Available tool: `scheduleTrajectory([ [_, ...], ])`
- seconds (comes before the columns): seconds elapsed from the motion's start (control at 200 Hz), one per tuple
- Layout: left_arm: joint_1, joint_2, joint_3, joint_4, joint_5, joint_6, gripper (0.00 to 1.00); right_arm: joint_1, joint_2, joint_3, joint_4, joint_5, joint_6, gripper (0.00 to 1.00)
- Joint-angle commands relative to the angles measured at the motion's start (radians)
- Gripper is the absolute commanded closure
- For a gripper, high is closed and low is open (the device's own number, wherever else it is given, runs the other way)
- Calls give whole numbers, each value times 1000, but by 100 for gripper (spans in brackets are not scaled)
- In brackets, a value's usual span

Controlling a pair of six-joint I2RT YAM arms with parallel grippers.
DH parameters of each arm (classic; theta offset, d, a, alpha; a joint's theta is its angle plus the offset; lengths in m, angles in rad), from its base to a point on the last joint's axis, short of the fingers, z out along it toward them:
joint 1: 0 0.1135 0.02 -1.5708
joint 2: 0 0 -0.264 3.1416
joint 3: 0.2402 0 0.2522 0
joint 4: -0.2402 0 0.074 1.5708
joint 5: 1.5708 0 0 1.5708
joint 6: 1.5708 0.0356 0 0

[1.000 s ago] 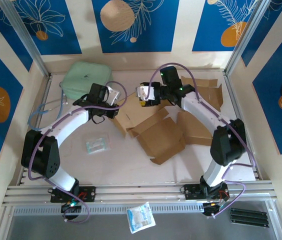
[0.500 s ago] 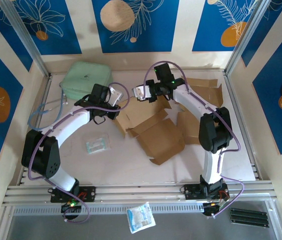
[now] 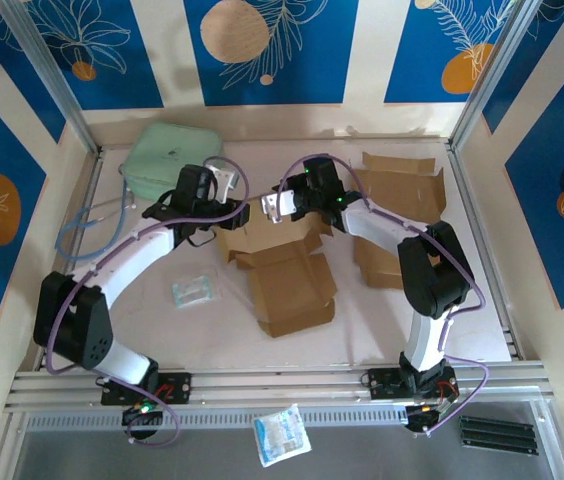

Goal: Fold the paper box

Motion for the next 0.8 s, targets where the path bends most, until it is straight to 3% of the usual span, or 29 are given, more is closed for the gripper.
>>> scheduleTrajectory([
  [0.0, -4, -64, -27, 41, -48, -220, 54, 21, -19, -70, 303, 121, -3, 96],
  [0.09, 5, -95, -51, 39, -86, -349, 52, 35, -10, -134, 440, 162, -4, 96],
  [0.265, 46, -67, -57, 44, -67, -561, 50, 62, -10, -200, 525, 174, -6, 95],
  [0.52, 75, 112, 20, 178, 42, -580, 41, 78, -36, -213, 511, 169, -6, 94],
  [0.795, 80, 178, 33, 277, 90, -599, 49, 92, -63, -224, 480, 175, -4, 93],
])
